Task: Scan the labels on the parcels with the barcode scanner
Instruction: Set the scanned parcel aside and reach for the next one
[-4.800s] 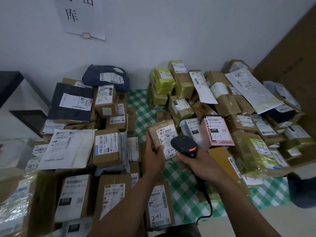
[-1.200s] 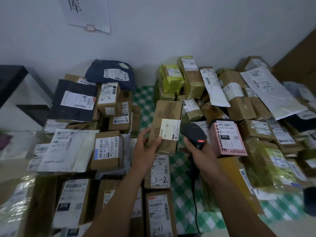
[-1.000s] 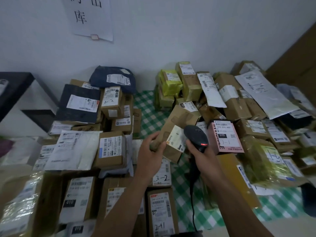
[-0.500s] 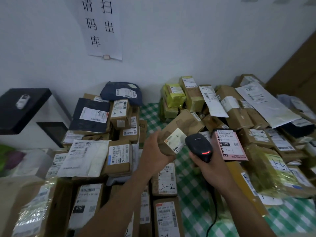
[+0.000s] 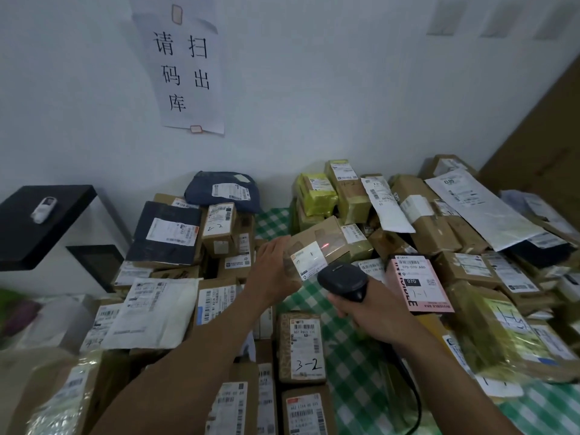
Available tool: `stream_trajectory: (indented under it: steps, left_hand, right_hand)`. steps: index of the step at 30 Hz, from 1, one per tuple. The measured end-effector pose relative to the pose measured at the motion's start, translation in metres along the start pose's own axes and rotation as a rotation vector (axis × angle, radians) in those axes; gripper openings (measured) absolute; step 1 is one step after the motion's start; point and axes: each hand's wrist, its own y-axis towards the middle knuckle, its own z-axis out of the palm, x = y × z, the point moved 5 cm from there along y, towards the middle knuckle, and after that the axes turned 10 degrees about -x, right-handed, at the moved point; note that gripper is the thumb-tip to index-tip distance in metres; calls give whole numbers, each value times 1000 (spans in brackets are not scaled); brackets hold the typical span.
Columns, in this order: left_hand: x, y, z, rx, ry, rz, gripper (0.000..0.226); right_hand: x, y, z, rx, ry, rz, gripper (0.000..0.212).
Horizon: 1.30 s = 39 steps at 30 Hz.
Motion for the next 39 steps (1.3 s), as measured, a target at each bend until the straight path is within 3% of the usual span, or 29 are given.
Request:
stream_trajectory:
  steps: [8,17,21,24,26,29,33,36,39]
  left_hand:
    - [5,4,-3,45,3,-31,102]
    - [-2,-8,-8,8,18,-33,96]
    - [3,-42,-10,-26,-27,-228,102]
    - [-3,-83,-10,-54,-83,-388,103]
    - [-9,-114,-9,-86,-134,-499,89]
    - [-13,-164,0,-98,-170,-681,71]
    - [-17,-239,19,-121,-101,-804,108]
    - [-34,-284,30,-105,-18,-865,120]
    - [-47,-307,40,-97,130,-852,114]
  right_hand:
    - [10,1,3,44,-12,-23,11]
    - [-1,1,1,55,81,4,28]
    - [-10,-4,-1,79,84,-13,34]
    - [-19,-13,-4,124,120,-8,24]
    - [-23,-20,-7,154,159,-17,11]
    - [-40,-30,-7,180,152,-1,13]
    - [-65,-49,-1,227,162,28,15]
    - [-77,-66,4,265,148,22,22]
    - [-90,-81,5,276,165,34,23]
